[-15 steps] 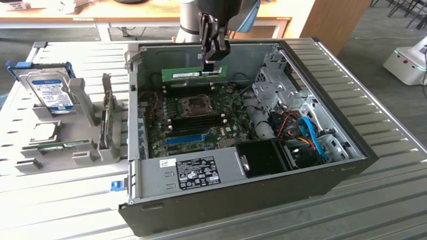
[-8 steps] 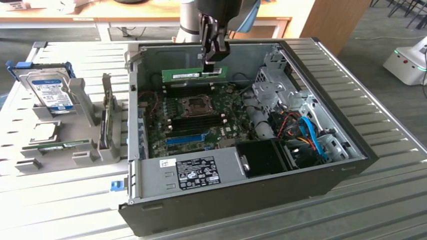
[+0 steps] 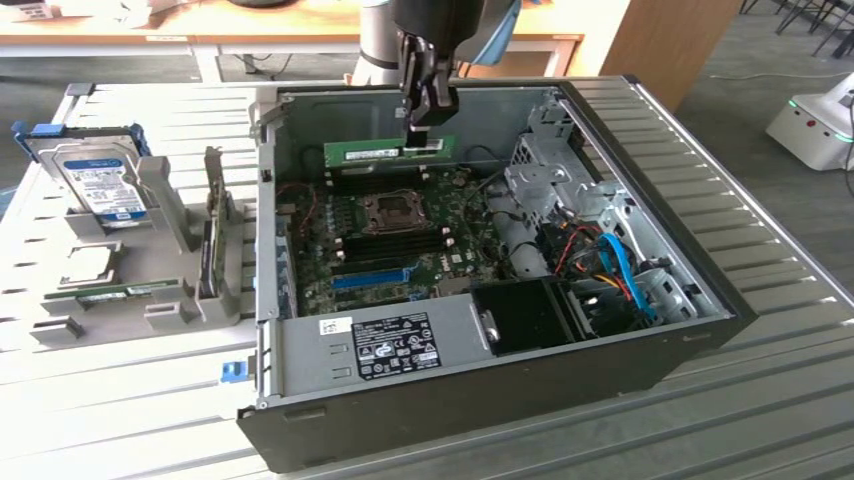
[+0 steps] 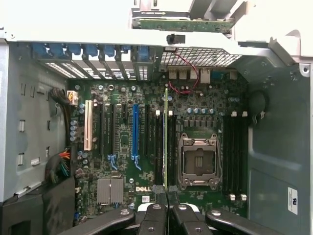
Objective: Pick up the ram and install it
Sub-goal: 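Pick up the ram and move it above insertion slot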
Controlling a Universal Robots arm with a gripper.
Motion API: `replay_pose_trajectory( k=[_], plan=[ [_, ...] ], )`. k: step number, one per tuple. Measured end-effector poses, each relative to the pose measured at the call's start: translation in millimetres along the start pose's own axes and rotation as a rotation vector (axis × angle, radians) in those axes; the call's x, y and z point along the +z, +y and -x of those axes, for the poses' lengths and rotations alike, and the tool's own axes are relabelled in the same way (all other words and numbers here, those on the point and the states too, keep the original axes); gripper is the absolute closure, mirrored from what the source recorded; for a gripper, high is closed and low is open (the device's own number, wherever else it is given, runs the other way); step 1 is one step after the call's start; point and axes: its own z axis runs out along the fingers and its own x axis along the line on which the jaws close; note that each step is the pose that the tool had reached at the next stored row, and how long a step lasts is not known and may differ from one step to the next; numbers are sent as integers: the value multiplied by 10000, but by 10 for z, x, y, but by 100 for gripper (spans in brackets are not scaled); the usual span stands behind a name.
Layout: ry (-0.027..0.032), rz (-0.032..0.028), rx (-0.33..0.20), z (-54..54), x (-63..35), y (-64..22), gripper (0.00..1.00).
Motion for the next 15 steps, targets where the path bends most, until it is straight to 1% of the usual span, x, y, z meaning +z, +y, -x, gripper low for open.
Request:
replay_pose_trajectory(
  k=[9,15],
  plan=[
    [-2,-2,74,-1,20,-2,88],
    [-3,-3,77,-1,21,-47,88]
  ],
)
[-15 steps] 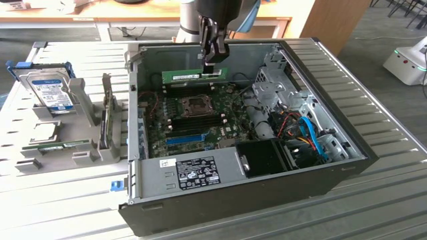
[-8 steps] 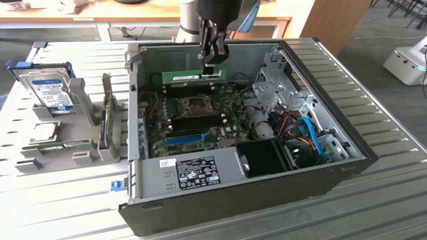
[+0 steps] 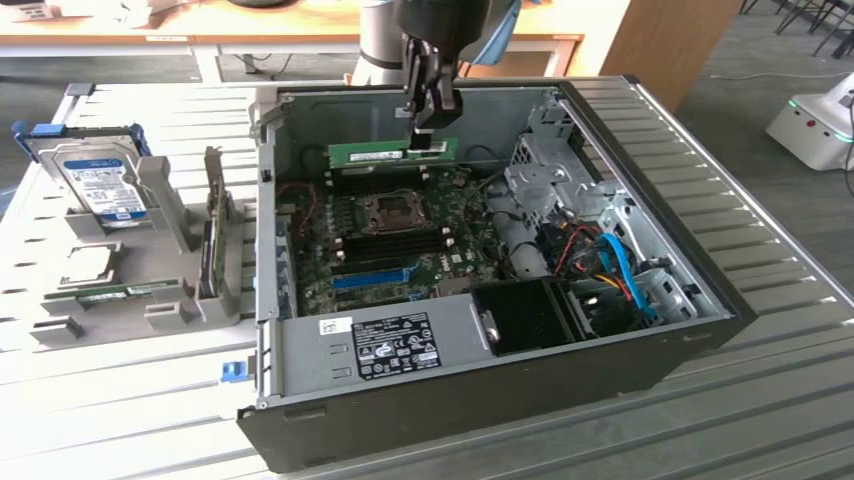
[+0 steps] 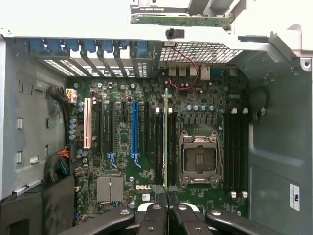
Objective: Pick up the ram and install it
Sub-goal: 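Pick up the ram and move it above insertion slot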
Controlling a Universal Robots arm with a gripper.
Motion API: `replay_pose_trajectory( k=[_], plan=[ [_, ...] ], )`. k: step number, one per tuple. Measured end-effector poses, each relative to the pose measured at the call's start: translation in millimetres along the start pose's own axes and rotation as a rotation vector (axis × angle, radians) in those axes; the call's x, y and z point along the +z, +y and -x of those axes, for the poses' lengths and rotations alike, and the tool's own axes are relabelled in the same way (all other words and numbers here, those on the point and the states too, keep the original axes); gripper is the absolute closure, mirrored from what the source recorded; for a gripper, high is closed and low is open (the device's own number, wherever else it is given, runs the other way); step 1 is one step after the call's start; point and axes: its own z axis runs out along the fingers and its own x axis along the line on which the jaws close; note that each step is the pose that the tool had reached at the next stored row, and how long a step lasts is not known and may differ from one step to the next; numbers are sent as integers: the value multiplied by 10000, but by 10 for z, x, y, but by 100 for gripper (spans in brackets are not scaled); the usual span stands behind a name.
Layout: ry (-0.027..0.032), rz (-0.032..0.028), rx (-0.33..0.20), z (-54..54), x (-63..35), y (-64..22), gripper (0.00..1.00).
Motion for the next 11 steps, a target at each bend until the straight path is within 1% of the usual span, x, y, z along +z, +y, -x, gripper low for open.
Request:
replay_pose_trajectory(
  k=[11],
  plan=[
    [1,1,1,1,-1,-90,88]
  ],
)
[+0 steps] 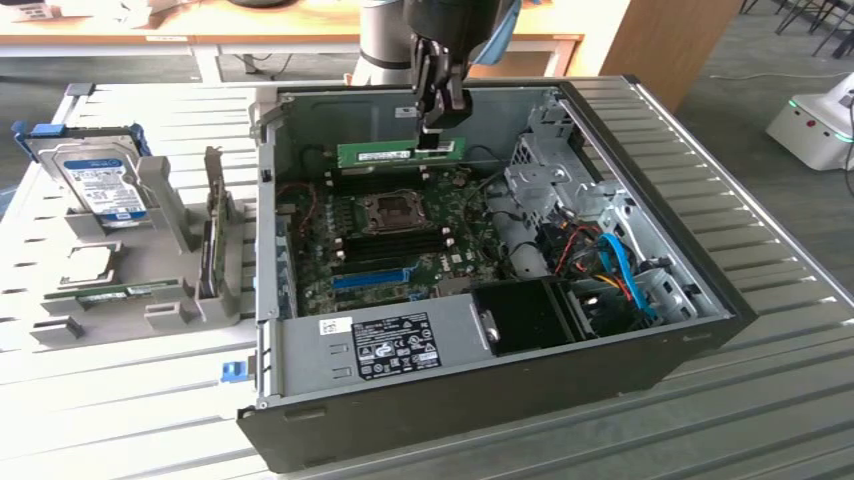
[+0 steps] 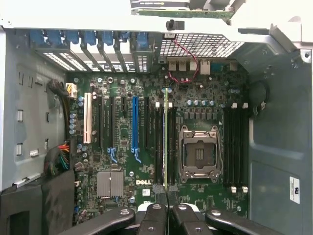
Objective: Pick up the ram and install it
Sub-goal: 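Pick up the ram and move it above insertion slot, then insert the ram into the slot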
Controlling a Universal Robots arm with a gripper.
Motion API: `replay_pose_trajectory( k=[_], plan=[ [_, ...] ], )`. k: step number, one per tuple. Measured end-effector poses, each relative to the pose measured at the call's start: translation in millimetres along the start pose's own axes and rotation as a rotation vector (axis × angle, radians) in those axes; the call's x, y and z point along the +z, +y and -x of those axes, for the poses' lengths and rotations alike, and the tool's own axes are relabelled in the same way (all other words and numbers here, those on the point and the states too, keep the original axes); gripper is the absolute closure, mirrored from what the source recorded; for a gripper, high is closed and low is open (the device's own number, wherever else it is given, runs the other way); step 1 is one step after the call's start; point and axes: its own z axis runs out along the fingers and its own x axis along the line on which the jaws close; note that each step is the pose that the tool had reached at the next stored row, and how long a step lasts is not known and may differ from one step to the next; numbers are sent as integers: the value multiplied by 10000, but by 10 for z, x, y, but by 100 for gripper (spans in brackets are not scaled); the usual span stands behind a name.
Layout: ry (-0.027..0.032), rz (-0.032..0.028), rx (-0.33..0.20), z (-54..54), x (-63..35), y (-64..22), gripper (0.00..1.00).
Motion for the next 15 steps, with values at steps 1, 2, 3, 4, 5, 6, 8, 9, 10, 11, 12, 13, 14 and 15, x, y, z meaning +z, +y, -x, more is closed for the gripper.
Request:
replay_pose_trajectory(
  k=[1,2,3,4,5,6,8,9,10,11,12,13,14,15],
  plan=[
    [0,0,-1,0,0,-7,88],
    [-1,0,-1,0,0,-14,88],
    [0,1,-1,0,-1,-18,88],
    [0,0,0,0,-1,-19,88],
    [0,0,0,0,-1,-19,88],
    [-1,0,0,0,0,-19,88],
    [0,0,0,0,-1,-19,88],
    [-1,0,0,0,0,-19,88],
    [0,0,0,0,-1,-19,88],
    [0,0,0,0,-1,-19,88],
    [0,0,0,0,-1,-19,88],
    [0,0,0,0,0,-19,88],
    [0,0,0,0,-1,-19,88],
    [-1,0,0,0,0,-19,88]
  ],
)
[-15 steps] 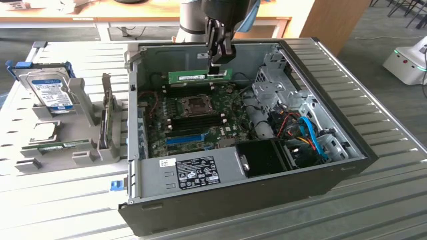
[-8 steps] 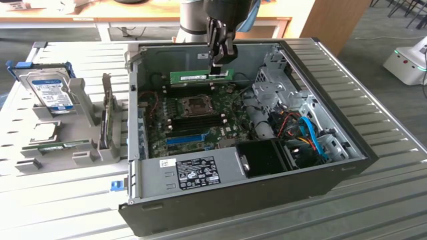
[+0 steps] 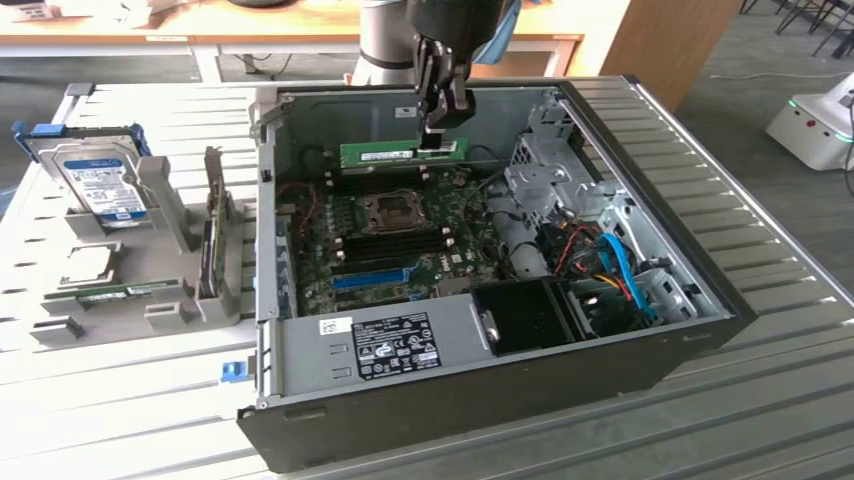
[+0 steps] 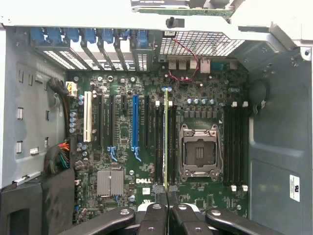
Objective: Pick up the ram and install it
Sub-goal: 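Insert the ram into the slot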
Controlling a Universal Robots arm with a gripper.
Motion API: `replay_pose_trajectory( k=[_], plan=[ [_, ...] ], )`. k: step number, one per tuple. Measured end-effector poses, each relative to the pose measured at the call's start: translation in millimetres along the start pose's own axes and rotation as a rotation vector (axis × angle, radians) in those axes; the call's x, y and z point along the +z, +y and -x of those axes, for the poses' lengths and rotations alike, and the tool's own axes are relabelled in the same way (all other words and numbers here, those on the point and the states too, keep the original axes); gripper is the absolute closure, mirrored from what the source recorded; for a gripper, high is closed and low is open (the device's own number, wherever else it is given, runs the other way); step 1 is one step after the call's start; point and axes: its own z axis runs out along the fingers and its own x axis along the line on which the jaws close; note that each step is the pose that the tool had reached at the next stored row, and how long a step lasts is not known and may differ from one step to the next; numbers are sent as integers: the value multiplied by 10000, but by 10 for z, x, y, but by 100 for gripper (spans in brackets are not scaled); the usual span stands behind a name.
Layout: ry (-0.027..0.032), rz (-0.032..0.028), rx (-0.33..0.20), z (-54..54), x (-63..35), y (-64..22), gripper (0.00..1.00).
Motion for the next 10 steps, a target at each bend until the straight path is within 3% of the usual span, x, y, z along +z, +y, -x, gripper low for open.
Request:
replay_pose_trajectory(
  k=[10],
  plan=[
    [-1,0,0,-6,151,-6,88]
  ],
)
